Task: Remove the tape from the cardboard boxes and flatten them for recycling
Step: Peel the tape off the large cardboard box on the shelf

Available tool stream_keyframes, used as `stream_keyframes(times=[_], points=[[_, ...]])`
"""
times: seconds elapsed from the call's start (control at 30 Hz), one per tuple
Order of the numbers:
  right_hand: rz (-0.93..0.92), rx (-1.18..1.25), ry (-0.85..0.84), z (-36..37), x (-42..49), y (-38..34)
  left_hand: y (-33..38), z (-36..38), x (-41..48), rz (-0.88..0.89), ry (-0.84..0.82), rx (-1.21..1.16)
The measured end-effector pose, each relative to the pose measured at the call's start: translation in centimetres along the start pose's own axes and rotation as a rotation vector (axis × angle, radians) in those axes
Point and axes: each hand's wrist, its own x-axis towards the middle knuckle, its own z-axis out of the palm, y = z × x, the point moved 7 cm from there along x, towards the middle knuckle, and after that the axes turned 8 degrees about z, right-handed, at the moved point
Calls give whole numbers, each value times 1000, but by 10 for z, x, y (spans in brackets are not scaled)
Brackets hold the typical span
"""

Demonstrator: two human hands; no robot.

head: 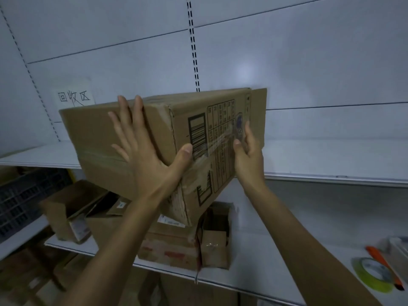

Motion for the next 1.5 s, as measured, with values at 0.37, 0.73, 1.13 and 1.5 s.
stream_keyframes(times=[0.37,0.73,1.13,1.5], points=[[-194,79,143,-4,10,-5,-3,3,2,52,63,34],[-588,-347,3,-13,-15,-13,-3,7,2,60,69,59],[-556,-243,-86,-86,-97,13,35,97,-12,-82,17,310],[-721,-313,-100,-115,-129,5,43,80,9,85,-217,614]])
